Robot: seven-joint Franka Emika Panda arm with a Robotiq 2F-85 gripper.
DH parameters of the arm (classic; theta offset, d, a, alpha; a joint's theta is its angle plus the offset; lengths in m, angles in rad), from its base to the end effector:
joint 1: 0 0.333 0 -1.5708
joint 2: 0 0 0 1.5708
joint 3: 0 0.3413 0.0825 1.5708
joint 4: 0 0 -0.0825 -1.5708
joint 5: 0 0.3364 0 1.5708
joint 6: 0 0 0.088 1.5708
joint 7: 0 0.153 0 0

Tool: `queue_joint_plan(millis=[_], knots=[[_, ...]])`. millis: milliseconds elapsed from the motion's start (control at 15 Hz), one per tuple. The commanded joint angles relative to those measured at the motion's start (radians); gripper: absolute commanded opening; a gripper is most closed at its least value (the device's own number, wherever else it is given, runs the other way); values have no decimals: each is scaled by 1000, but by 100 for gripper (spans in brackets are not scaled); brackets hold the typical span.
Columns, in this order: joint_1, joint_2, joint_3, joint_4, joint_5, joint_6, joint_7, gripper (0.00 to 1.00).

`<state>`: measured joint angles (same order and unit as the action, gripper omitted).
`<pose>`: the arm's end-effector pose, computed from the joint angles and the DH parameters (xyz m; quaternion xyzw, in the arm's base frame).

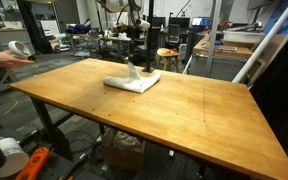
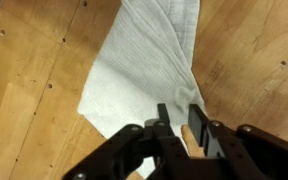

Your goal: Fold the towel

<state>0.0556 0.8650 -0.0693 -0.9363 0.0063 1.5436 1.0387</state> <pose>0.7057 0.0081 0.3255 0.8616 -0.4907 -0.0991 0.0840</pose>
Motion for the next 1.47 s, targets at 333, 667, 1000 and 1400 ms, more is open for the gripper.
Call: queue_joint_plan(millis=[333,667,1000,1400], knots=[[16,-182,-5,-170,-14,172,19,99],[3,-358,5,-370,-10,304,-46,100],[-1,-368,-4,-372,-4,295,-80,100],[-2,-395,-2,-425,-4,316,-89,100]])
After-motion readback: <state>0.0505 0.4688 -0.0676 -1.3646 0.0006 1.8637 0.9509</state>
